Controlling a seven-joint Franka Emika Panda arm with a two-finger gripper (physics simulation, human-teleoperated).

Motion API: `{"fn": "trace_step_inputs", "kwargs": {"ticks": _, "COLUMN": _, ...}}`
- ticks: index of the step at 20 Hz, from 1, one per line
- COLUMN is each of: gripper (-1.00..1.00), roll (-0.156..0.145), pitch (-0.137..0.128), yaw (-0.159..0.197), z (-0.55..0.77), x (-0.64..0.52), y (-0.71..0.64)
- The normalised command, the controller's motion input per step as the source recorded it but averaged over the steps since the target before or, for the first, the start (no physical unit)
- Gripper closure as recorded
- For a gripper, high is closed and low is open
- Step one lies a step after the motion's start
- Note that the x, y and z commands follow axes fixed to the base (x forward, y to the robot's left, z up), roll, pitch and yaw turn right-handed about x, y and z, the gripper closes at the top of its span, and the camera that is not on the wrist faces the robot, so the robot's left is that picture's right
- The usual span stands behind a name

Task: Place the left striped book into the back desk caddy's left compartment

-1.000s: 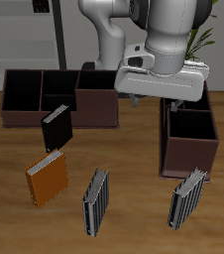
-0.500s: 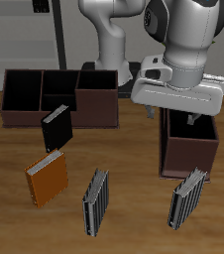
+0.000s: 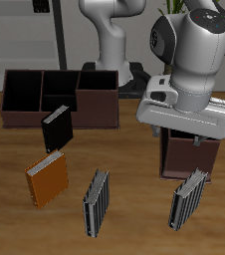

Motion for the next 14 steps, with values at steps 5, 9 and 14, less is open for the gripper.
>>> {"fn": "trace_step_inputs", "kwargs": {"ticks": 5, "gripper": -1.0, "roll": -0.006, "pitch": 0.004, "yaw": -0.02, "z": -0.22, "x": 0.16, "y": 0.04}}
{"fn": "trace_step_inputs", "kwargs": {"ticks": 9, "gripper": -1.0, "roll": -0.01, "pitch": 0.0, "yaw": -0.01, "z": -0.4, "x": 0.17, "y": 0.14}}
{"fn": "trace_step_inputs", "kwargs": {"ticks": 14, "gripper": -1.0, "roll": 0.067, "pitch": 0.02, "yaw": -0.056, "z": -0.28, "x": 0.02, "y": 0.2}}
